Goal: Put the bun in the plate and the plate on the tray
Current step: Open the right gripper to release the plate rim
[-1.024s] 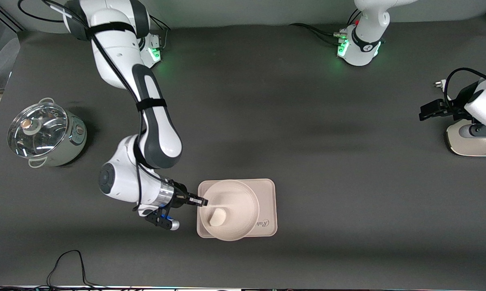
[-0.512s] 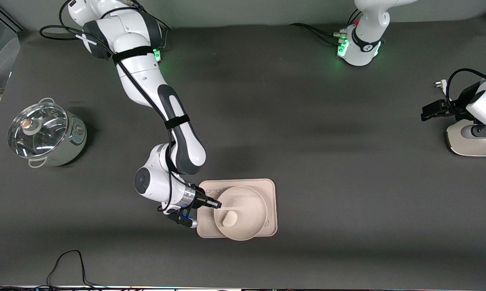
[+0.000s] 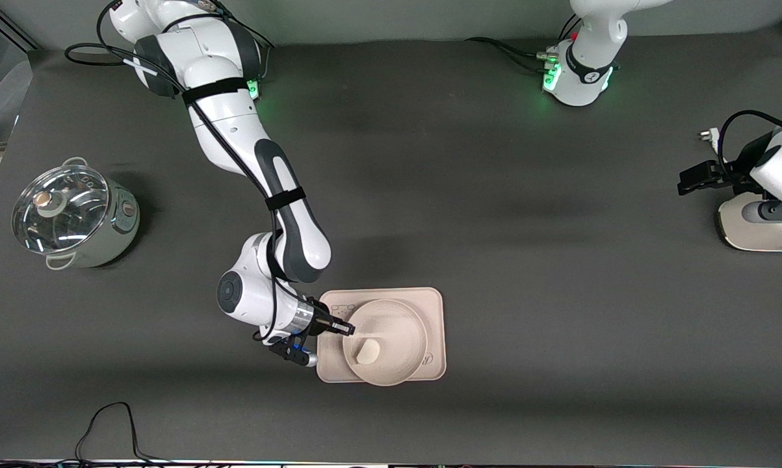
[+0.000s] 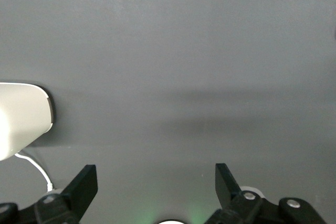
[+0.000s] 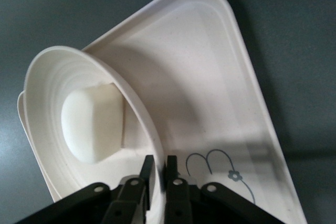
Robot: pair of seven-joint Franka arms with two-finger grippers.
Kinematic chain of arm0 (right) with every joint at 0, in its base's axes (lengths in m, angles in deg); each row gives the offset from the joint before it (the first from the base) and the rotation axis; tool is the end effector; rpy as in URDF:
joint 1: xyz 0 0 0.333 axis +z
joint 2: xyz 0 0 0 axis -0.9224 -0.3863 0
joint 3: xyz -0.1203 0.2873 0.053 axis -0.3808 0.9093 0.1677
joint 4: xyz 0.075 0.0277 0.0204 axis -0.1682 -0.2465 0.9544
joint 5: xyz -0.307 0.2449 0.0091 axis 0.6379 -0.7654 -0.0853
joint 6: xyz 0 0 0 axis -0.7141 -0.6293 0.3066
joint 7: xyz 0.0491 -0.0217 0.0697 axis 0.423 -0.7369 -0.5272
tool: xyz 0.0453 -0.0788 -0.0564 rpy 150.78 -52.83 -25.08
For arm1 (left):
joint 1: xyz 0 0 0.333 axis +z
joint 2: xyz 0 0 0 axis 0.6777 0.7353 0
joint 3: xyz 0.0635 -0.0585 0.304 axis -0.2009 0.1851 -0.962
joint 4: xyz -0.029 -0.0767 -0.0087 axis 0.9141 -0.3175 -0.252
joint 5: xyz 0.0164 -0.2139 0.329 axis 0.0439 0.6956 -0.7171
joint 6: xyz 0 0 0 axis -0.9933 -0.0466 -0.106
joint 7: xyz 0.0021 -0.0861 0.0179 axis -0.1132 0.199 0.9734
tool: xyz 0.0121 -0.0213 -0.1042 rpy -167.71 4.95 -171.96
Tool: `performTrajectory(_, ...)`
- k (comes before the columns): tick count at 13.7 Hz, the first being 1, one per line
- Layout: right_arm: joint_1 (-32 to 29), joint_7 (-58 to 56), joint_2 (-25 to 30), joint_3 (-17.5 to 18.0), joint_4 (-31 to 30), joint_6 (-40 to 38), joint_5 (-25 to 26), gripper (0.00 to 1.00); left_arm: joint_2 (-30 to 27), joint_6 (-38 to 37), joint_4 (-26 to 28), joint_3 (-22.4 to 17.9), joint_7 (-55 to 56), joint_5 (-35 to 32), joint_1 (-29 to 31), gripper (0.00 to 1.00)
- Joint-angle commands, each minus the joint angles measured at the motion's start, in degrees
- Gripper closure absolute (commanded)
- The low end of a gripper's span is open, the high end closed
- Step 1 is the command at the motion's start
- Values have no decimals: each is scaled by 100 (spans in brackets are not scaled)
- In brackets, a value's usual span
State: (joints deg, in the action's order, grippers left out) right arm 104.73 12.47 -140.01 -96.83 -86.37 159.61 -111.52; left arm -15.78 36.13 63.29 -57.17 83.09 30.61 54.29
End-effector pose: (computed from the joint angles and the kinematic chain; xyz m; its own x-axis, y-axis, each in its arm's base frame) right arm 0.7050 0.3137 0.1786 0.9358 -0.3428 -0.0822 -0.3417 -0.8247 -0.4507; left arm 0.5482 0.0132 0.5508 0.9914 0.0009 -0.1308 0.0029 -0.9999 0.0151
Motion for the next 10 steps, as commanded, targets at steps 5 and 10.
performTrajectory(5,-45,-145,560,-204,-153,-654,108,0,-16,35,37,-10,31,-84,-204,0)
performTrajectory(10,43,-162,1764,-627,-233,-2078,2486,0,-16,35,81,-10,31,-84,-266,0)
